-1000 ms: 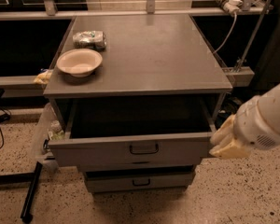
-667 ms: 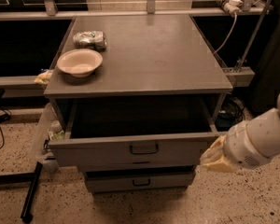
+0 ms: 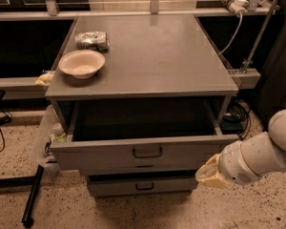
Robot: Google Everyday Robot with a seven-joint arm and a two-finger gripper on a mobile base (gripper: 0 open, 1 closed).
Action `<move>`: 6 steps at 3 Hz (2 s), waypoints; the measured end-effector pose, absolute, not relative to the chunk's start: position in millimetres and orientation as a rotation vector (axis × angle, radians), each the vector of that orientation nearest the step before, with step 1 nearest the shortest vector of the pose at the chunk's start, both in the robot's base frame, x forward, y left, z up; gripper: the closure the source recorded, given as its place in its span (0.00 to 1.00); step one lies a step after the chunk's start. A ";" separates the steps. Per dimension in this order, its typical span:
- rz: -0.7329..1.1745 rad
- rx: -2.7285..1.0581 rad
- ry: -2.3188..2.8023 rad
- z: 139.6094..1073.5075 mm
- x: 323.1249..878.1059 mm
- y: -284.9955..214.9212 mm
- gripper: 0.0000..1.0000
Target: Close top drawer
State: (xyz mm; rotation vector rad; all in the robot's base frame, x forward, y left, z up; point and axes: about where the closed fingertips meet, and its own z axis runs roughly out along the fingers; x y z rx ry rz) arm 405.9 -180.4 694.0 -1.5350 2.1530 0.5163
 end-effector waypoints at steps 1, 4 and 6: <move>0.471 -1.555 2.127 692.9 406.0 -181.8 1.00; 0.198 -1.706 1.828 667.7 460.5 -158.6 1.00; 0.054 -1.677 1.727 665.8 504.3 -157.5 1.00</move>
Offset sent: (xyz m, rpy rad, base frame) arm 0.0286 0.0142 -0.0180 -0.0815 -0.3000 0.1338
